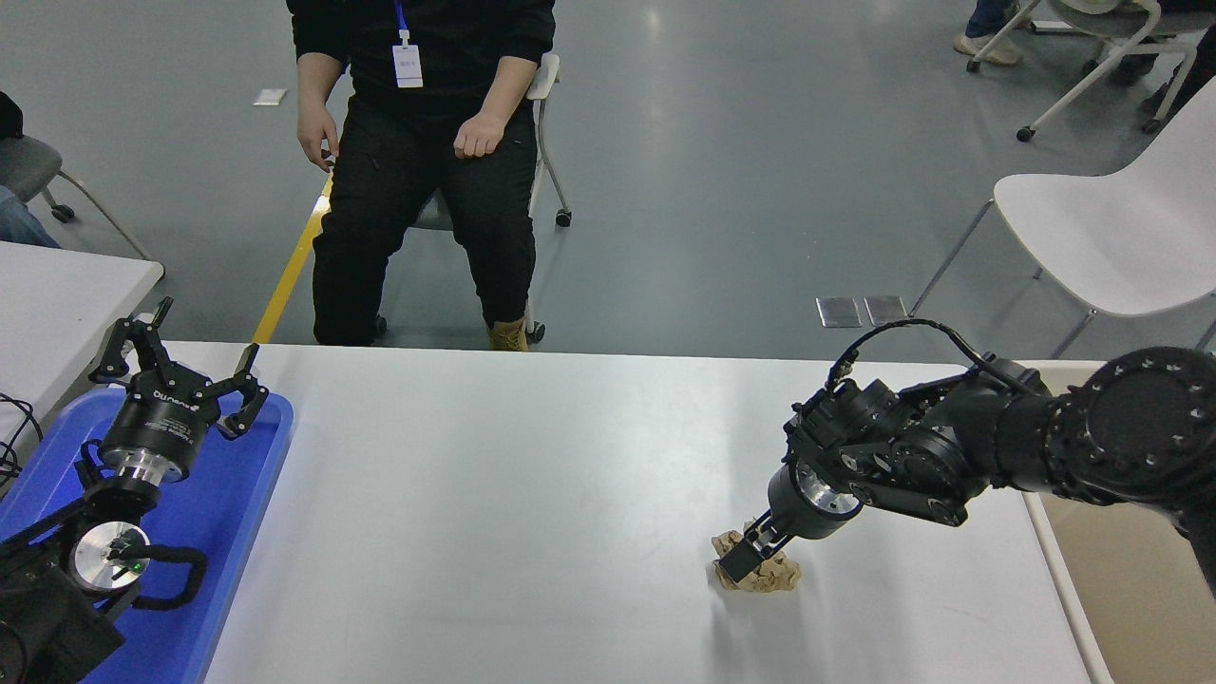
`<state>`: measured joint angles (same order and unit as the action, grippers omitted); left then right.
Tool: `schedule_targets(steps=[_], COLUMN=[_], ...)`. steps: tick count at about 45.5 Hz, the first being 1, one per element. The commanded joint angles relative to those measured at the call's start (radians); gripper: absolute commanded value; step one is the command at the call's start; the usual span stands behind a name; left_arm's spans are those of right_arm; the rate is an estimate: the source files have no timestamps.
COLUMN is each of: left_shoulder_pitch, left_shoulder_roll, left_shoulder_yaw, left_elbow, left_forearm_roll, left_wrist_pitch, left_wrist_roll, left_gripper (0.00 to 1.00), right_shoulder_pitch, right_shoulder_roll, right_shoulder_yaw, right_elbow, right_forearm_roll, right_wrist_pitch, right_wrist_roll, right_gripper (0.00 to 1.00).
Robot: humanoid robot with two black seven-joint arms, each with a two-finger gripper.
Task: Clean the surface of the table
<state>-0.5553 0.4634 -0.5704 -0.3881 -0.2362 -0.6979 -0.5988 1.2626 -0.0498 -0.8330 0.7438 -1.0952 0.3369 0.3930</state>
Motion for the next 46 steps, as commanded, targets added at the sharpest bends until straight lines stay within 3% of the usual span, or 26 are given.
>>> schedule_targets(steps=[1, 7, 11, 19, 21, 28, 46], left_shoulder_pitch=[0.000, 0.000, 0.000, 0.000, 0.000, 0.000, 0.000], left_shoulder_roll=[0.000, 0.000, 0.000, 0.000, 0.000, 0.000, 0.001], left_shoulder_yaw=[0.000, 0.000, 0.000, 0.000, 0.000, 0.000, 0.000], left_elbow=[0.000, 0.000, 0.000, 0.000, 0.000, 0.000, 0.000], left_forearm_roll=[0.000, 0.000, 0.000, 0.000, 0.000, 0.000, 0.000], left_wrist_pitch=[0.000, 0.000, 0.000, 0.000, 0.000, 0.000, 0.000], left_wrist_roll=[0.001, 0.001, 0.001, -0.001, 0.001, 0.001, 0.001], left_gripper=[1.00, 1.00, 1.00, 1.00, 1.00, 1.00, 1.00], right_shoulder_pitch=[-0.048, -0.060, -0.061, -0.051, -0.049, -0.023, 0.001], right_shoulder_roll=[0.001, 0.016, 0.018, 0.018, 0.018, 0.018, 0.018], right_shoulder_yaw=[0.000, 0.000, -0.003, -0.003, -0.005, -0.032, -0.046], right_elbow=[-0.023, -0.027, -0.046, -0.058, -0.058, -0.058, -0.058], right_forearm_roll=[0.000, -0.003, -0.006, -0.006, -0.008, -0.022, -0.022], right_wrist_pitch=[-0.006, -0.009, -0.033, -0.041, -0.042, -0.035, -0.035], right_wrist_roll=[0.001, 0.003, 0.006, 0.010, 0.012, 0.014, 0.053], right_gripper=[0.98, 0.97, 0.82, 0.75, 0.65, 0.00, 0.00])
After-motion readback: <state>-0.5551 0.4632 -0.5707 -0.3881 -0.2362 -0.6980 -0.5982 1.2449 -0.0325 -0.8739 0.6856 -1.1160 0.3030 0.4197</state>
